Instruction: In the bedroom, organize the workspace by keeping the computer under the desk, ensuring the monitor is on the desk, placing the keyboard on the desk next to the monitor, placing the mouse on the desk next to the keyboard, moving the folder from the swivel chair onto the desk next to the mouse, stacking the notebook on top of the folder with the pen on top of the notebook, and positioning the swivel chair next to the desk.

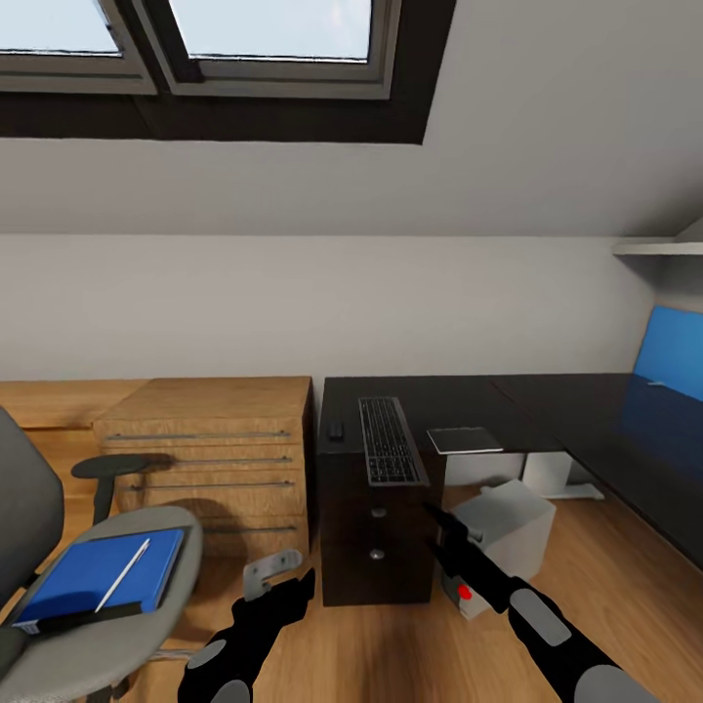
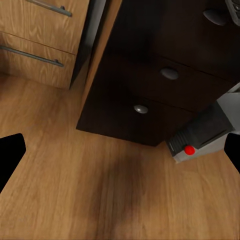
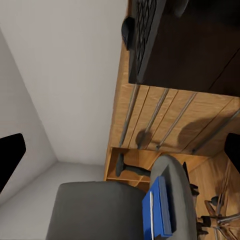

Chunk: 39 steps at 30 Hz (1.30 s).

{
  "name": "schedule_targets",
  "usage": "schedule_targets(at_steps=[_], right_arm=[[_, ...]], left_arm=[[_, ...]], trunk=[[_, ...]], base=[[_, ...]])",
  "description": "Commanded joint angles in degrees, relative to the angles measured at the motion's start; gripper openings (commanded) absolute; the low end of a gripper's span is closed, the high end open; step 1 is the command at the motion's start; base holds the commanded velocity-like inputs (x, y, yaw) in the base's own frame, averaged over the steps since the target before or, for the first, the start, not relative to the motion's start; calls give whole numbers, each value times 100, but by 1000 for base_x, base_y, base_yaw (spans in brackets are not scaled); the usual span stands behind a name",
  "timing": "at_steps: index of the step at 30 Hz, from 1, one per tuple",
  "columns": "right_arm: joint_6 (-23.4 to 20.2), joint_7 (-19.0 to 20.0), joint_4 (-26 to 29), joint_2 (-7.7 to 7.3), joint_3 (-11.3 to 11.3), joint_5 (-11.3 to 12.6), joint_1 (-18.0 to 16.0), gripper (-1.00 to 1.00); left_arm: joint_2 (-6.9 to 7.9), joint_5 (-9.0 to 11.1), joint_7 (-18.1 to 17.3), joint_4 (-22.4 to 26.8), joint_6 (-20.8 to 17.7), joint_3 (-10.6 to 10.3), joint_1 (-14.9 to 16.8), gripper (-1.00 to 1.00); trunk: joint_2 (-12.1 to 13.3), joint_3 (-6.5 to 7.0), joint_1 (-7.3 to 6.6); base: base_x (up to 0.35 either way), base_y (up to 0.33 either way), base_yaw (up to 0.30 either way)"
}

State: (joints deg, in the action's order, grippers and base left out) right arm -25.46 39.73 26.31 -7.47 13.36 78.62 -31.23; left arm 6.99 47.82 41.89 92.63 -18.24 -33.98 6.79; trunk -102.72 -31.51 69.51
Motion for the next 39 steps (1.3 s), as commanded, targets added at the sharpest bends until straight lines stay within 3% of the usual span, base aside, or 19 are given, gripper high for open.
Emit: schedule_targets(at_steps=[1,2,7,10,14,15,16,19,22,24,27,29,39], right_arm=[[7,21,-3,-7,30,57,-6,100],[46,38,-3,-7,30,57,-6,100],[1166,131,-3,13,83,34,-6,100],[1379,115,0,26,88,-16,-11,100],[1690,-110,155,276,63,-32,-20,100],[2409,-378,241,461,66,-31,-23,100],[2524,-404,248,478,65,-27,-23,100],[2646,-560,250,573,63,-3,-23,100],[2815,-1195,256,868,-15,29,-32,100],[2917,-1480,253,922,-96,58,-40,100],[3139,-2454,249,1001,-409,199,-116,100],[3207,-2866,256,1042,-525,304,-149,100],[3255,-3102,270,1132,-630,389,-178,100]], left_arm=[[4,26,43,7,-13,-11,7,100],[4,26,44,6,-13,-11,9,100],[4,32,47,-4,-13,-12,8,100],[-2,34,47,-7,-13,-17,11,100],[-11,36,47,-8,-13,-23,10,100],[-13,31,47,-8,-13,-21,9,100],[-13,31,47,-8,-13,-21,10,100],[-18,38,49,-11,-13,-25,10,100],[-27,31,50,-15,-13,-34,8,100],[-29,34,51,-16,-13,-36,9,100],[-30,35,56,-72,-13,-42,11,100],[-40,25,74,-128,-13,-56,10,100],[-44,2,88,-173,-3,-65,9,100]], trunk=[[-45,-25,22],[-85,-43,44],[-286,-133,154],[-406,-186,220],[-566,-258,308],[-606,-276,330],[-647,-294,352],[-767,-348,418],[-887,-402,483],[-967,-438,527],[-1088,-492,593],[-1168,-528,637],[-1248,-563,681]], base=[[0,0,0],[0,0,0],[0,0,0],[0,0,0],[0,0,0],[0,0,0],[0,0,0],[0,0,0],[0,0,0],[0,0,0],[0,0,0],[0,0,0],[0,0,0]])
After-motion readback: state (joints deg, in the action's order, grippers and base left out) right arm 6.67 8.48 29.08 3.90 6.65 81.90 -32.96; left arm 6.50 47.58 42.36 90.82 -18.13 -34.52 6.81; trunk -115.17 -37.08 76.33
